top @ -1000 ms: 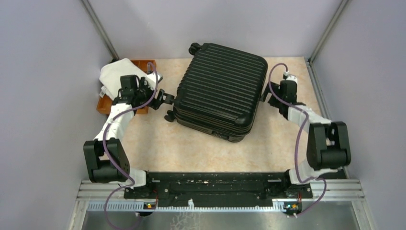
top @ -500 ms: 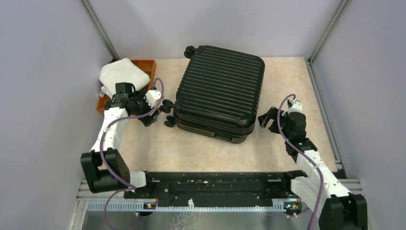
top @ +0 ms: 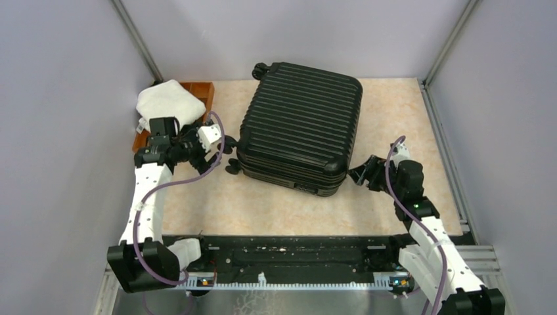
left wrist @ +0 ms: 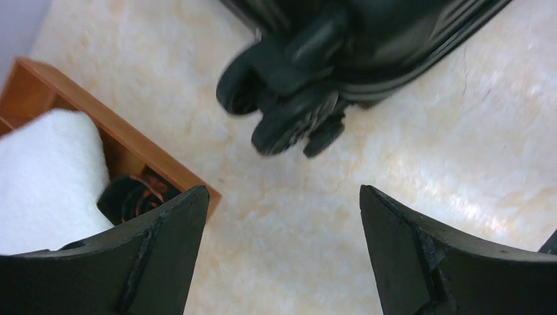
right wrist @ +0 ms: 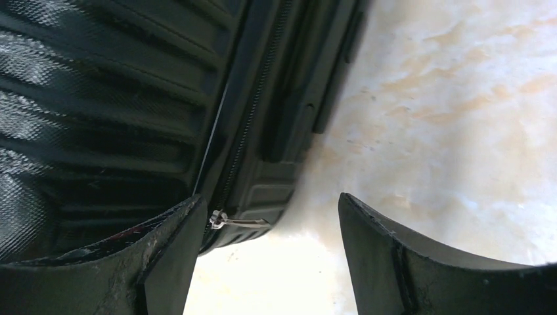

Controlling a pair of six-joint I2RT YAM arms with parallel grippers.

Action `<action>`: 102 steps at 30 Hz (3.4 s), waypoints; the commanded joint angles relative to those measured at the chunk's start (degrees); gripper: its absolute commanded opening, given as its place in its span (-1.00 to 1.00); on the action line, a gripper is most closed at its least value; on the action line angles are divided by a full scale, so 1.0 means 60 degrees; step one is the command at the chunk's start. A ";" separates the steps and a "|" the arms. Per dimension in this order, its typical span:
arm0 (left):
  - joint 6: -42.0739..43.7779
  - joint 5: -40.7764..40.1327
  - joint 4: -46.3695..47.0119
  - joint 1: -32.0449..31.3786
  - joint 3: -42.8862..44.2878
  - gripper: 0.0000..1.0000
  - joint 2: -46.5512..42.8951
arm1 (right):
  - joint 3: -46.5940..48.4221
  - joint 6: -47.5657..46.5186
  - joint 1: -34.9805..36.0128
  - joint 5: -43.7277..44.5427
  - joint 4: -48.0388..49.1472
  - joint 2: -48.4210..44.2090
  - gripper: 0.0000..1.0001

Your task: Pack the luggage

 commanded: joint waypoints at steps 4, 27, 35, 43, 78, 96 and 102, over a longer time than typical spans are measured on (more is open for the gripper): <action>-0.0866 0.1592 0.0944 -0.0817 0.0765 0.87 0.0447 | 0.0384 0.0710 0.0085 -0.2341 0.2545 0.1194 0.50; 0.1769 -0.1348 0.0436 -0.2233 0.1717 0.85 0.1333 | -0.0170 -0.0825 0.0085 -0.1956 0.2876 0.0920 0.51; 0.2180 -0.0712 -0.1780 -0.1548 0.3489 0.83 0.2001 | -0.0910 -0.0441 0.0086 -0.2745 0.4050 0.1092 0.39; 0.2424 -0.0629 -0.0099 -0.1560 0.2299 0.87 0.1846 | -0.1078 -0.1689 0.1014 -0.1975 0.5352 0.2034 0.43; 0.0004 -0.1130 0.2259 -0.1706 0.3501 -0.64 0.3256 | -0.1923 -0.1307 0.1213 -0.0345 0.7133 0.2567 0.41; -0.0035 -0.1651 0.2438 -0.1676 0.3142 -0.70 0.3035 | 0.0170 -0.1635 0.0129 -0.4614 0.9699 0.6547 0.14; 0.0108 -0.1712 0.2348 -0.1662 0.3081 -0.70 0.2979 | -0.0028 0.0117 -0.0112 -0.6556 1.3688 0.8239 0.27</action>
